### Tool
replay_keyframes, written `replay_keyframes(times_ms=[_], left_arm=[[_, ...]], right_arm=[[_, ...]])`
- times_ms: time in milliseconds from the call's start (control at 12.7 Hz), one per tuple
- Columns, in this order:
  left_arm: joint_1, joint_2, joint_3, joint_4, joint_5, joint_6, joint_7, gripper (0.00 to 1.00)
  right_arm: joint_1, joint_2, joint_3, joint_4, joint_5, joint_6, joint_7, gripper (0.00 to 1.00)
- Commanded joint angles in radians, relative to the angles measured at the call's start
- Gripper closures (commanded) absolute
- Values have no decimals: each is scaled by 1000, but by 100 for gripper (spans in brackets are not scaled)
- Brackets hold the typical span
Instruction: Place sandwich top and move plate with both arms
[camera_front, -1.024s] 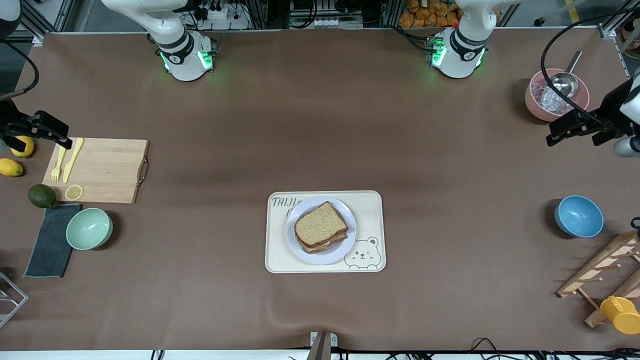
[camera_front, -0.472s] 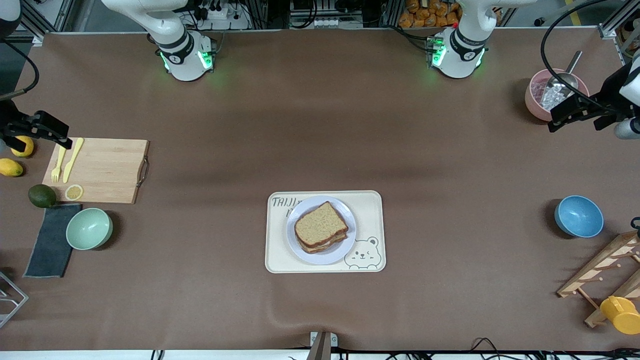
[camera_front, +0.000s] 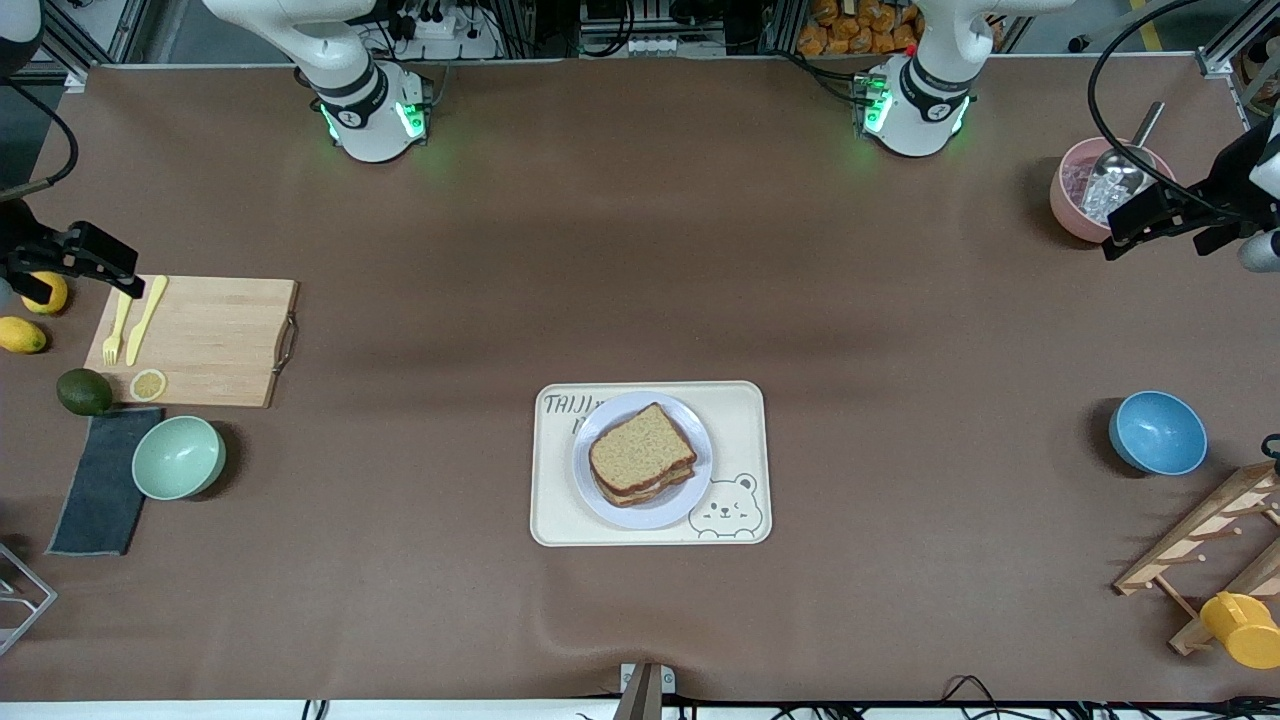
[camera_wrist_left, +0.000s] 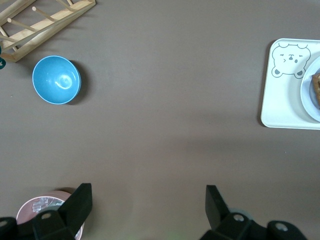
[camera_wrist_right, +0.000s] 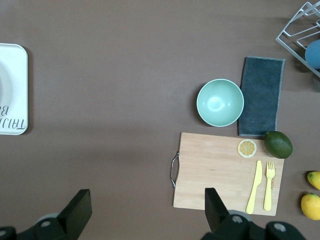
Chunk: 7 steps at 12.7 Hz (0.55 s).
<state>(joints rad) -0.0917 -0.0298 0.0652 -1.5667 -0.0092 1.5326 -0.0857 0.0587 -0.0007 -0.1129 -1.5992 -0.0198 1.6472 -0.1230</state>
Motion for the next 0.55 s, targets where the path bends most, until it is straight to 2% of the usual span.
replay_keyframes(times_ms=[0, 472], left_arm=[[-20, 7, 13, 8, 26, 0, -11, 0], [-16, 14, 16, 57, 25, -38, -9, 0]], right_arm=[[4, 5, -2, 16, -5, -4, 11, 0], [4, 7, -2, 16, -5, -4, 11, 0]])
